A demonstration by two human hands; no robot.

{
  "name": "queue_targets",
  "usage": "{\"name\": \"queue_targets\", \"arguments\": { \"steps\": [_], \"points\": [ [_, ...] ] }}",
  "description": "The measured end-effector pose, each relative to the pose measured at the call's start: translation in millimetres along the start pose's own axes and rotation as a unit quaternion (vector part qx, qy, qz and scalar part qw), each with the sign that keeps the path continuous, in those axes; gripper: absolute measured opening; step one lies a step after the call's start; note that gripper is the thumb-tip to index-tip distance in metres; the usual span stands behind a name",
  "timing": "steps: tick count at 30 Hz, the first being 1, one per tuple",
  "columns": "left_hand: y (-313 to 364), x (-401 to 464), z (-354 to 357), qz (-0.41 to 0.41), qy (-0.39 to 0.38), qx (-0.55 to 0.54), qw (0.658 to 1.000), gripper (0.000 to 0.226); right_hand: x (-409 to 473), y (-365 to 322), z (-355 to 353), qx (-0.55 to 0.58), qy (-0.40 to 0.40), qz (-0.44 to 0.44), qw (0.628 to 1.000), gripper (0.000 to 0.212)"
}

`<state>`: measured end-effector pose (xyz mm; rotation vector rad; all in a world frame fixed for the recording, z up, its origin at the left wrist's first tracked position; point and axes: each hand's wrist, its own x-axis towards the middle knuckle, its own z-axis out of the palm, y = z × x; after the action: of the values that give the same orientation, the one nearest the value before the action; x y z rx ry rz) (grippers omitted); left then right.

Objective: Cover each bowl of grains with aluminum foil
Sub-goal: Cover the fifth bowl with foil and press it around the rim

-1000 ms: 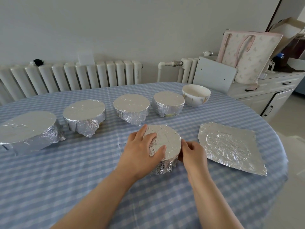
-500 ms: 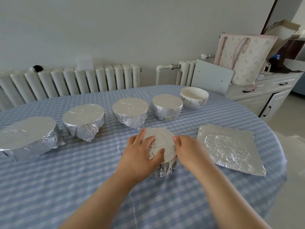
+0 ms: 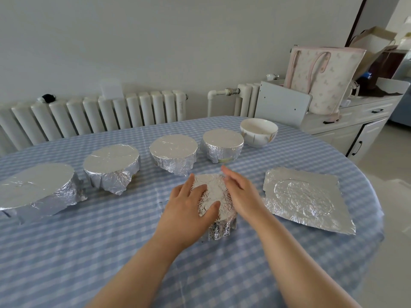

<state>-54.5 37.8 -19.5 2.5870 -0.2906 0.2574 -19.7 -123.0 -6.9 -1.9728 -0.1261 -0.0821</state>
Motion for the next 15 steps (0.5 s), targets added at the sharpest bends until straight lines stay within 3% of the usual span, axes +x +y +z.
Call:
{"name": "queue_targets", "arguments": {
  "steps": [3, 9, 15],
  "points": [
    [0.4, -0.8, -2.3, -0.003, -0.022, -0.009, 1.0, 0.093, 1.8, 3.0, 4.1, 0.064, 0.006, 0.025, 0.998, 0.039],
    [-5.3, 1.5, -7.4, 0.01, -0.079, -0.015, 0.997, 0.131, 2.6, 1.6, 8.8, 0.186, 0.044, 0.101, 0.976, 0.029],
    [-3.6, 1.6, -7.0, 0.002, -0.083, 0.001, 0.997, 0.133, 3.2, 2.6, 8.0, 0.257, 0.025, 0.138, 0.956, 0.026]
  ]
}}
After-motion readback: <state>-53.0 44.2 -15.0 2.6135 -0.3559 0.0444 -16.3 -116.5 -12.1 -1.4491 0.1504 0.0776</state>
